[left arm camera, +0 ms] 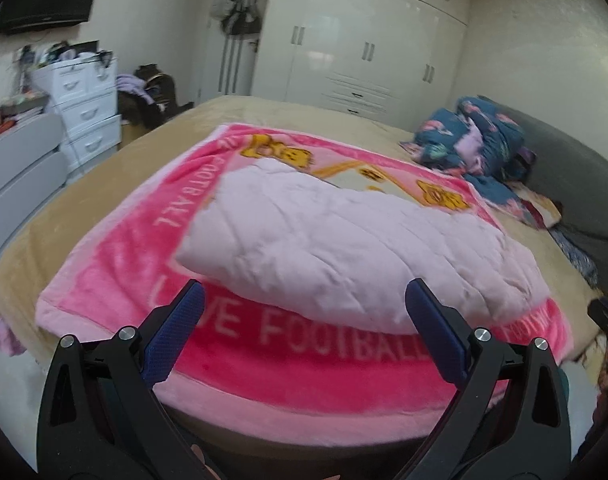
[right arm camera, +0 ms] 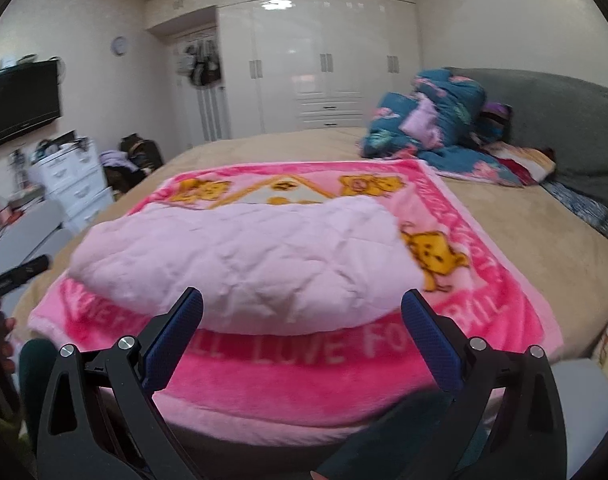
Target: Fold large clothes
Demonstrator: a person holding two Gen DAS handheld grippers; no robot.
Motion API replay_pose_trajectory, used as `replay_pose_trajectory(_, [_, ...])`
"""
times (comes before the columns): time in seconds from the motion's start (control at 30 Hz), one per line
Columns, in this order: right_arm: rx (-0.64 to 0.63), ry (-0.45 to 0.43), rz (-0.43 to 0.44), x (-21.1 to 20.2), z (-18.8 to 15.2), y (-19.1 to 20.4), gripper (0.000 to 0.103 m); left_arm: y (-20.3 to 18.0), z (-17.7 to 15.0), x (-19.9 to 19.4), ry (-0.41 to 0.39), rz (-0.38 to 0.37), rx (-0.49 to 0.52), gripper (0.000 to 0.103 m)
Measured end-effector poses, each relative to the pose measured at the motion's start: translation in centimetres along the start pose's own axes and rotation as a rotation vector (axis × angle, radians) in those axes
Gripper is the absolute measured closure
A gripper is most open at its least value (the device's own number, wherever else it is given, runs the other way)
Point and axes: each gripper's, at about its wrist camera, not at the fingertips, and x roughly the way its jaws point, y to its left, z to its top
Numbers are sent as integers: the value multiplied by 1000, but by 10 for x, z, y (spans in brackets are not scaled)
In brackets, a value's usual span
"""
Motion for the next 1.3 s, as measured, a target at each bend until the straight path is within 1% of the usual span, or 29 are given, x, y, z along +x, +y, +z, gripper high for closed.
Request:
replay_pose_trajectory(0.13, [-7,-4,44,-1,-4,16,4,-21,-11,-1,8,-35,32,9])
replay_pose_trajectory(0.3, [-17,-6,78,0,-8,30,4,-40,-21,-3,2,-73,72,9])
replay_pose_trajectory(0.4, [-3,-7,80,2,-9,31,4,-50,-24,-3,2,-79,99,9])
replay_pose_trajectory(0.47, [14,13,85,7,-12,30,4,-54,-26,-2,-2,-73,108,9])
replay_pose_trajectory(0.53, [15,33,79,14,-15,30,4,-54,-27,-2,3,-88,108,9])
replay_pose_trajectory(0.67, [16,56,98,21,-20,31,4,-58,-28,1,12,-93,117,9])
replay_pose_trajectory(0.93, [-9,49,141,20,-21,44,4,-60,-30,8,40,-90,120,9])
replay_pose_trajectory(1.3, [-1,47,135,22,-21,42,4,-56,-31,10,48,-77,112,9])
